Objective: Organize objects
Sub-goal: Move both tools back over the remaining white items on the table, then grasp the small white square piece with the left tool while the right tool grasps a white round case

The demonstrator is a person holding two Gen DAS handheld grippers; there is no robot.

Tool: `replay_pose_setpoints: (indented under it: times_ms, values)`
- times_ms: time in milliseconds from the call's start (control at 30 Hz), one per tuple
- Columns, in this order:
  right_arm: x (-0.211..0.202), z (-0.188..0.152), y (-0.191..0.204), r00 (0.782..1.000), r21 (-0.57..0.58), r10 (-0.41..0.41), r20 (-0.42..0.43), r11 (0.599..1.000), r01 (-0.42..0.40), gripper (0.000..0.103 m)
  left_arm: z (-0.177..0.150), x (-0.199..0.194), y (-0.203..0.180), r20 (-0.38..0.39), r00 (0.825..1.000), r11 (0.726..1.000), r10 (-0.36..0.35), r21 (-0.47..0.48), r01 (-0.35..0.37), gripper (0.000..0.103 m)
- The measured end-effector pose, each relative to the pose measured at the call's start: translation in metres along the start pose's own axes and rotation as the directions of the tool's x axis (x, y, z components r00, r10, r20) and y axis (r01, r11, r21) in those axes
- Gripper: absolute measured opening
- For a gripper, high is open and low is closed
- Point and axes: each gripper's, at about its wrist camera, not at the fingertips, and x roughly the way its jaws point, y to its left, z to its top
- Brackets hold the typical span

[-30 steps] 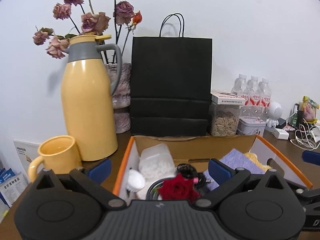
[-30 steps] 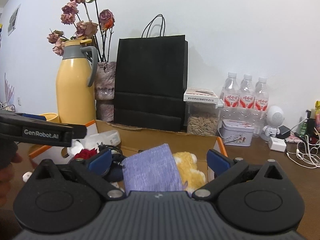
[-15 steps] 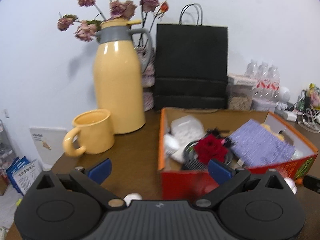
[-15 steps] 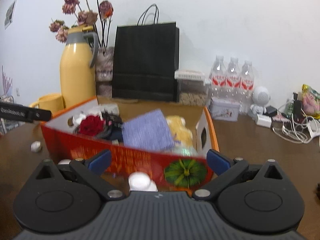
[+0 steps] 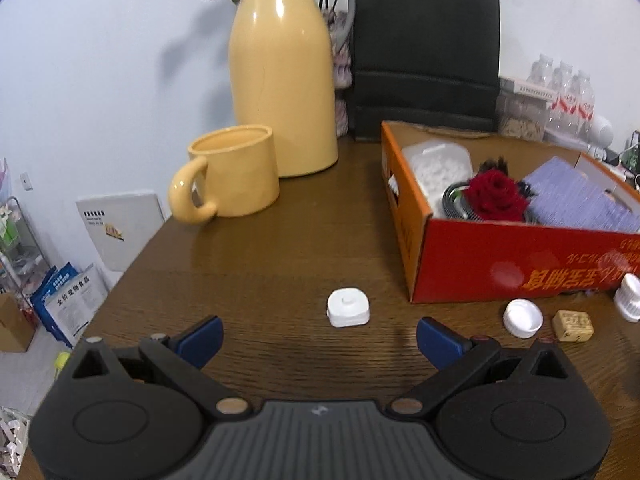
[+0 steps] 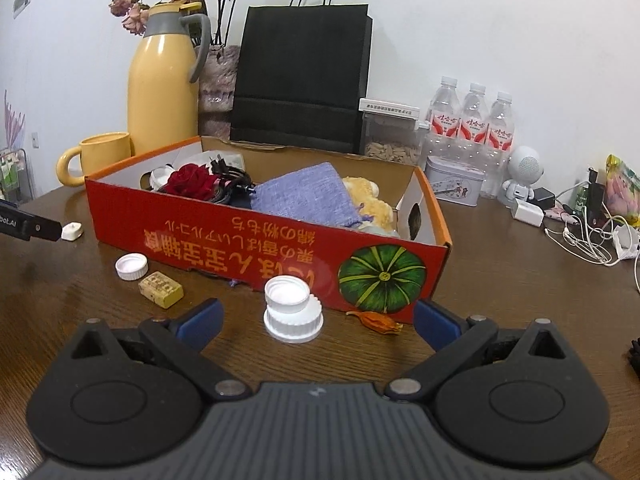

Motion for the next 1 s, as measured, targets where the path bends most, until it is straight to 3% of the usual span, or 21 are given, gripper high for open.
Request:
replay_pose_setpoints:
  times_ms: [133, 300, 367, 433, 567, 633, 700, 1000]
  values:
    - [0.001, 0.001, 0.002, 1.000, 0.000, 0.003, 0.004, 1.000, -0.003, 0.099, 0.004, 0.018, -0.004, -0.028, 0.999, 0.999, 0.017, 0.029, -0.017, 0.102]
    - [0.009, 0.005, 0.004, 1.000, 0.011, 0.026, -0.004, 1.000, -0.026, 0.083, 0.011, 0.032, -0.002, -0.040, 0.999, 1.000, 0.005, 0.002, -0.005, 0.085]
    - [0.013, 0.007, 0.007, 1.000, 0.010, 0.030, -0.007, 1.000, -0.030, 0.078, 0.012, 0.032, 0.004, -0.033, 0.999, 0.999, -0.016, -0.034, 0.015, 0.051]
    - [0.018, 0.010, 0.009, 0.999, 0.012, 0.037, -0.015, 0.999, -0.037, 0.073, 0.012, 0.029, 0.007, -0.023, 0.999, 0.998, -0.038, -0.051, 0.037, 0.025]
    - [0.030, 0.013, 0.010, 0.998, 0.032, 0.047, -0.044, 0.998, -0.045, 0.062, 0.011, 0.025, 0.007, -0.006, 0.999, 0.998, -0.040, -0.058, 0.040, 0.025]
    - [0.034, 0.014, 0.008, 0.997, 0.057, 0.052, -0.055, 0.997, -0.049, 0.051, 0.010, 0.022, 0.007, 0.007, 0.999, 0.998, -0.033, -0.059, 0.033, 0.025]
    - [0.036, 0.015, 0.008, 0.996, 0.065, 0.060, -0.063, 0.996, -0.056, 0.031, 0.010, 0.019, 0.007, 0.015, 0.999, 0.997, -0.031, -0.063, 0.032, 0.025]
    - [0.021, 0.012, 0.010, 0.998, 0.062, 0.068, -0.005, 0.996, -0.068, 0.029, 0.002, -0.001, 0.006, 0.078, 0.997, 0.997, -0.021, -0.069, 0.027, 0.025]
